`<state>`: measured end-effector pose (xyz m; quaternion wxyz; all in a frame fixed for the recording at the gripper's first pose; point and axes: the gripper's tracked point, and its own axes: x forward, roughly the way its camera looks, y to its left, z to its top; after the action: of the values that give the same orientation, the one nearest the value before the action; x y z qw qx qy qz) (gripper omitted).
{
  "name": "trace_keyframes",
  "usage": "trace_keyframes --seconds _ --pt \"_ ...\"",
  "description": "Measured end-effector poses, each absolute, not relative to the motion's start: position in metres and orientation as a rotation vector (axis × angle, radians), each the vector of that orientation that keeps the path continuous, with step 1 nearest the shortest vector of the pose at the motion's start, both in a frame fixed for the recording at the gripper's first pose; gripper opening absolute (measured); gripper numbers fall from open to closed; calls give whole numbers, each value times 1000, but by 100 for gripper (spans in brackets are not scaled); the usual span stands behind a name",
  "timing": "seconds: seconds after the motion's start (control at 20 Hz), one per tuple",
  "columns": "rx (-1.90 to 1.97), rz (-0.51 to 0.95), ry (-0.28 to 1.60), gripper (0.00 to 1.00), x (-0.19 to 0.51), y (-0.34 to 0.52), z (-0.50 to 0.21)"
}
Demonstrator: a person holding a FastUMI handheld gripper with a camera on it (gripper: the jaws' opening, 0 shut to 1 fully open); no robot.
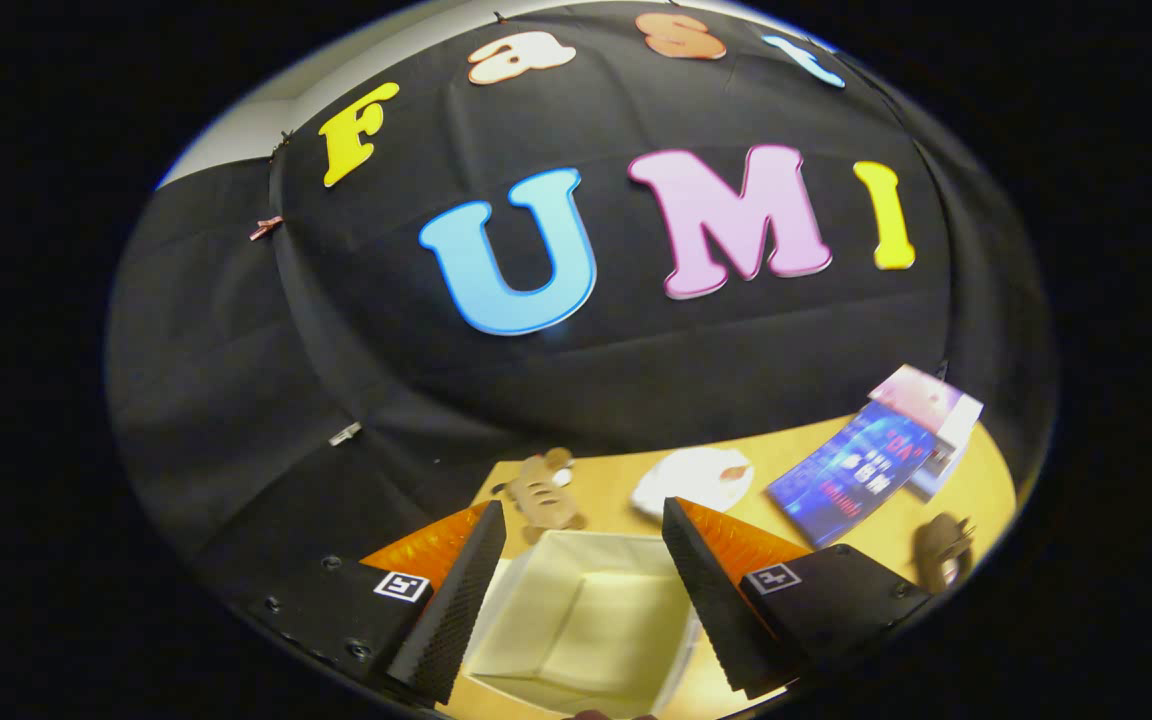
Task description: Open the storage box then place both shoes into the box .Put the left shoe in first, then the right shoe, with the right side of both shoes facing outward in a uniform manner.
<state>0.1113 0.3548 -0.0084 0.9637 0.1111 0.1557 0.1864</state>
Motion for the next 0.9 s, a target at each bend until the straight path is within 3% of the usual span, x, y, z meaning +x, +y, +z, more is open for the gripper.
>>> trace_keyframes --seconds 0.45,0.9 --pt "128 100 319 98 105 162 -49" --pt "68 112 518 99 85 107 -160"
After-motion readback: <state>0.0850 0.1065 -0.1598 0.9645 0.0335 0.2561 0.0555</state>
